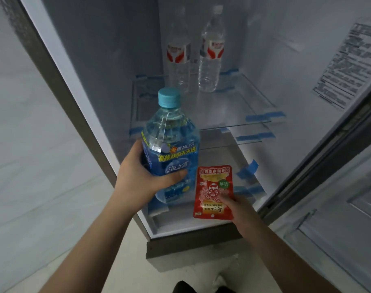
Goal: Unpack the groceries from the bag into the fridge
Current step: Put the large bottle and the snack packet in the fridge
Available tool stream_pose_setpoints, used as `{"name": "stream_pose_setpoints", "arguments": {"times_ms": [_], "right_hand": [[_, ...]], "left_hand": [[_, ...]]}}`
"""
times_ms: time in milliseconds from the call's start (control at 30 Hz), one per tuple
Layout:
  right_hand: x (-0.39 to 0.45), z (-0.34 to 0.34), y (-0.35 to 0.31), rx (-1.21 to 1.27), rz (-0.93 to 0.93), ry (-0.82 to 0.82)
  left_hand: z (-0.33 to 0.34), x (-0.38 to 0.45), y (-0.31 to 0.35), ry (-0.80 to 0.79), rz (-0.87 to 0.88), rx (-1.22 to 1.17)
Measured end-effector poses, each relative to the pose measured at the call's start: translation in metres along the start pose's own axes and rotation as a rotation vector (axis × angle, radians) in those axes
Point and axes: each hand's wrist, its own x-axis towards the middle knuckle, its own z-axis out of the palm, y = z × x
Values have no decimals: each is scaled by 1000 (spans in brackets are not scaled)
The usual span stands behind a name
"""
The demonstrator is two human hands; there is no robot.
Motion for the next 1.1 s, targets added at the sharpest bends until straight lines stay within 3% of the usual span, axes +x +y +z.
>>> {"name": "stream_pose_setpoints", "arguments": {"times_ms": [400, 633, 867, 1100], "right_hand": [[99, 9, 0, -31, 136, -76], [131, 21, 3, -110, 96, -120], [158, 37, -5, -211, -87, -114], [173, 44, -5, -166, 18, -45]], "left_hand": [[6, 4, 3, 153, -40, 65], [10, -1, -1, 217, -91, 78], [8, -2, 2, 258, -96, 81], [6, -3, 0, 233, -103, 55]]}}
